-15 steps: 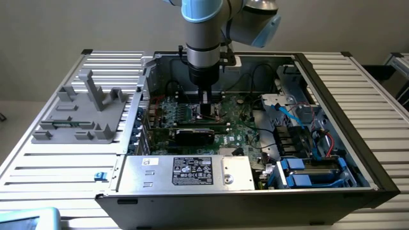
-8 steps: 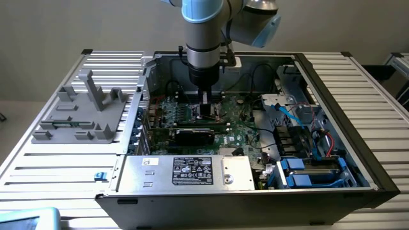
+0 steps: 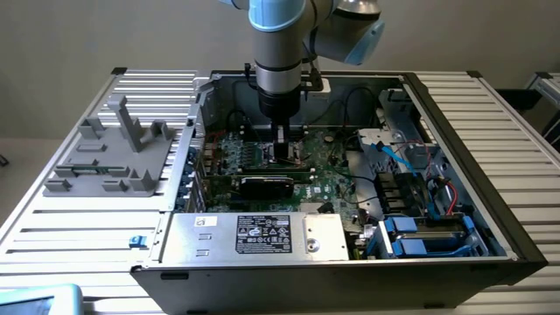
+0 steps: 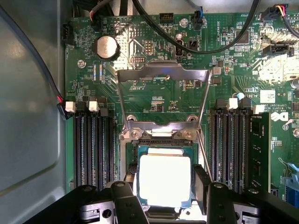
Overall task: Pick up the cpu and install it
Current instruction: 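Place the cpu into insertion slot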
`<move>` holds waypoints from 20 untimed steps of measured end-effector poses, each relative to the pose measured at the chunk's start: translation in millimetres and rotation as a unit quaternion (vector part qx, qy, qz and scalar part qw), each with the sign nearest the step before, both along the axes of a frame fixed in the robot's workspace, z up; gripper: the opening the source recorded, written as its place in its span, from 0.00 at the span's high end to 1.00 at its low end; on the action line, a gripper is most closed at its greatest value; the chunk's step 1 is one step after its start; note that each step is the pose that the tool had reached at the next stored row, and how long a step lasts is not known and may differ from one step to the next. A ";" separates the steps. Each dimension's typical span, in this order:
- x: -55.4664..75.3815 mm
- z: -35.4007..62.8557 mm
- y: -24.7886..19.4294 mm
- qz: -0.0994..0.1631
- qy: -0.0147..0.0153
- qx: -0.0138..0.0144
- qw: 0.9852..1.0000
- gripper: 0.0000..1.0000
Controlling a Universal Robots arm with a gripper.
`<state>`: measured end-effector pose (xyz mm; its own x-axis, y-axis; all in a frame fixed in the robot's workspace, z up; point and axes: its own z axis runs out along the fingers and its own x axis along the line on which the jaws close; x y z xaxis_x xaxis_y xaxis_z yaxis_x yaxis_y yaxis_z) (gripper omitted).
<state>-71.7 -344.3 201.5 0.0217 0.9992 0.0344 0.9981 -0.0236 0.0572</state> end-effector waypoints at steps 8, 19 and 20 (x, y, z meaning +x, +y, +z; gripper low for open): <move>-0.3 0.4 1.0 0.001 -0.001 -0.003 1.000 0.44; -1.0 2.9 1.4 0.002 -0.003 -0.008 1.000 0.44; -1.1 2.9 1.9 0.002 -0.003 -0.008 1.000 0.44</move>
